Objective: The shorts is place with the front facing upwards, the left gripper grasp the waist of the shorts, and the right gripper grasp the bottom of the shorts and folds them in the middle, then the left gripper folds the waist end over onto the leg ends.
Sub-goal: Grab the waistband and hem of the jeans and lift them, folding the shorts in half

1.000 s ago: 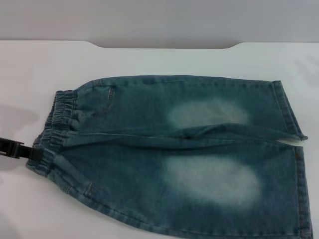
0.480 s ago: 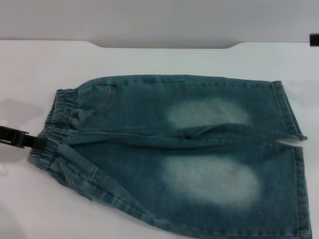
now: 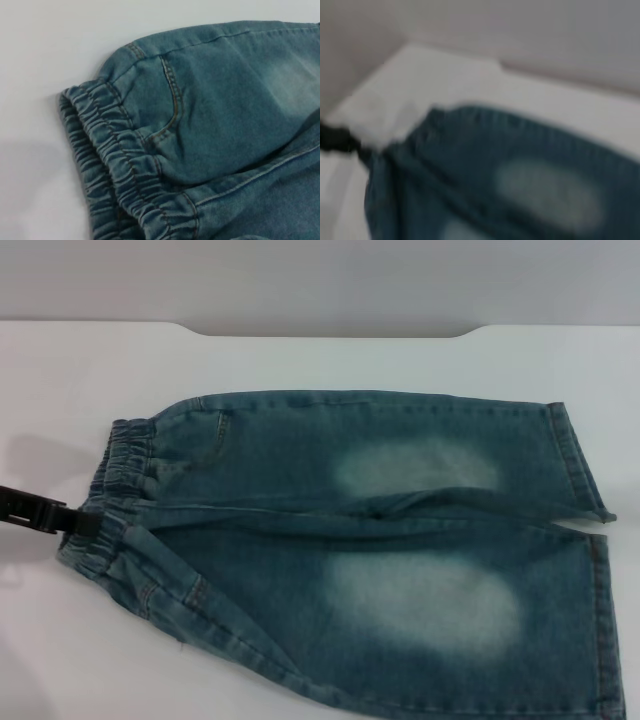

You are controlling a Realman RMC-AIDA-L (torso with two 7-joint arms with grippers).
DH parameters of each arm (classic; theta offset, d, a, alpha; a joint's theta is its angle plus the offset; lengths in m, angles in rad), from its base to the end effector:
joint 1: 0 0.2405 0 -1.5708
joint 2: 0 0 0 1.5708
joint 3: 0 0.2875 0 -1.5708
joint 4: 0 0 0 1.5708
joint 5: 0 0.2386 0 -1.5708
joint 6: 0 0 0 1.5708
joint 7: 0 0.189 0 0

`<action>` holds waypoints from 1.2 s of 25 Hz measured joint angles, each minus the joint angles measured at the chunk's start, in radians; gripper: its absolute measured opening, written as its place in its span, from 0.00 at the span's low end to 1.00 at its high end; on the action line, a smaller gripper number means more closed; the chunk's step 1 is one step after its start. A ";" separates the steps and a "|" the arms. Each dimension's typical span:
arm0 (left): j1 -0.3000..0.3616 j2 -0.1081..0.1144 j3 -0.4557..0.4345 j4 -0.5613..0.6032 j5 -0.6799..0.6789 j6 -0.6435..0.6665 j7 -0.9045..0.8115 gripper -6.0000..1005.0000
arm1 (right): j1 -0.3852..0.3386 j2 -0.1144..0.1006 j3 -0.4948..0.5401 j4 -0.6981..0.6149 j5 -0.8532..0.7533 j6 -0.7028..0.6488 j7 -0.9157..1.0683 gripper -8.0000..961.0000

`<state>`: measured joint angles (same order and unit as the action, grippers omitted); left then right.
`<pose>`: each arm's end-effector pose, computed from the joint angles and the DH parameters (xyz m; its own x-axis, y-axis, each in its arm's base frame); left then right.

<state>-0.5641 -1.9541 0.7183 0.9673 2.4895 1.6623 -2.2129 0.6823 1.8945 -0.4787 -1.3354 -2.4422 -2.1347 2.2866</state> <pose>-0.3395 0.3923 0.0382 0.5137 0.8497 0.1191 0.8427 -0.4737 -0.2558 0.2459 0.3798 0.1447 0.6433 -0.7461 -0.1718 -0.7638 -0.6101 -0.2108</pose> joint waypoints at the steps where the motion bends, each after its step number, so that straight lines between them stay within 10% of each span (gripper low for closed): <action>1: -0.001 0.000 0.000 0.003 0.000 0.002 0.003 0.06 | 0.000 0.000 -0.009 -0.001 -0.035 -0.020 0.000 0.46; 17: -0.031 -0.004 0.024 0.007 0.003 -0.003 0.018 0.06 | -0.115 0.070 -0.237 0.083 -0.117 -0.036 -0.107 0.46; 30: -0.036 -0.006 0.024 0.001 0.003 -0.012 0.018 0.07 | -0.101 0.063 -0.340 0.234 -0.264 -0.026 -0.207 0.46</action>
<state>-0.6002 -1.9604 0.7424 0.9680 2.4927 1.6504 -2.1951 0.5813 1.9573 -0.8189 -1.1015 -2.7062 -2.1612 2.0798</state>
